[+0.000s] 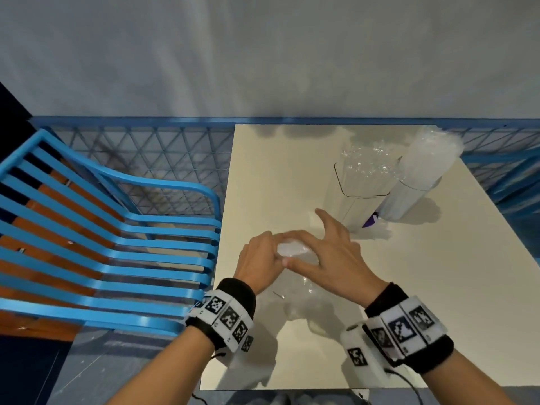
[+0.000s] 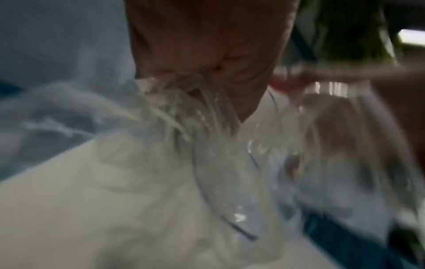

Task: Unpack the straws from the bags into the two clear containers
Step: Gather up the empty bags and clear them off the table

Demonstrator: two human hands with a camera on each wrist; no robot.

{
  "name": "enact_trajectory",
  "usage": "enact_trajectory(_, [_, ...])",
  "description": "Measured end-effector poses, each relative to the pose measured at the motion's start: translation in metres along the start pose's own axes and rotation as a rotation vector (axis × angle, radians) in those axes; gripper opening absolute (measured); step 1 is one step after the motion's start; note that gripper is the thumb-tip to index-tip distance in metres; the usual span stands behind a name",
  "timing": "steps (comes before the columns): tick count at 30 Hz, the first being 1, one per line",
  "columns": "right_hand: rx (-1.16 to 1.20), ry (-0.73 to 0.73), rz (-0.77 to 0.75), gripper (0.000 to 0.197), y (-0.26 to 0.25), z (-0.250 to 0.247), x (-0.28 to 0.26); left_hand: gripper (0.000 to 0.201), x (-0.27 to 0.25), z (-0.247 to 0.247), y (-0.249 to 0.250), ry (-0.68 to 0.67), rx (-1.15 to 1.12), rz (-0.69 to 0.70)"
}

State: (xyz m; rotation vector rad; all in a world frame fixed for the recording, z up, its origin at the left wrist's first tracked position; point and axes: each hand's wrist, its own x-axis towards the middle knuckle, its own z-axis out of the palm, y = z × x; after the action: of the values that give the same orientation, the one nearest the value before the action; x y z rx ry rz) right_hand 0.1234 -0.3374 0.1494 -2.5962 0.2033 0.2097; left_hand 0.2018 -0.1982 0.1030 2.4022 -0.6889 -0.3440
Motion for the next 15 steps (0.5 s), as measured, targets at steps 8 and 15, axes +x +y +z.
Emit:
enact_trajectory(8, [1.329, -0.205, 0.048, 0.081, 0.012, 0.012, 0.005, 0.011, 0.002, -0.032, 0.030, 0.085, -0.897, -0.047])
enact_trajectory(15, [1.471, -0.083, 0.142, 0.067, 0.029, -0.015, 0.011, 0.037, 0.016, -0.043, 0.033, -0.114, -0.743, 0.075])
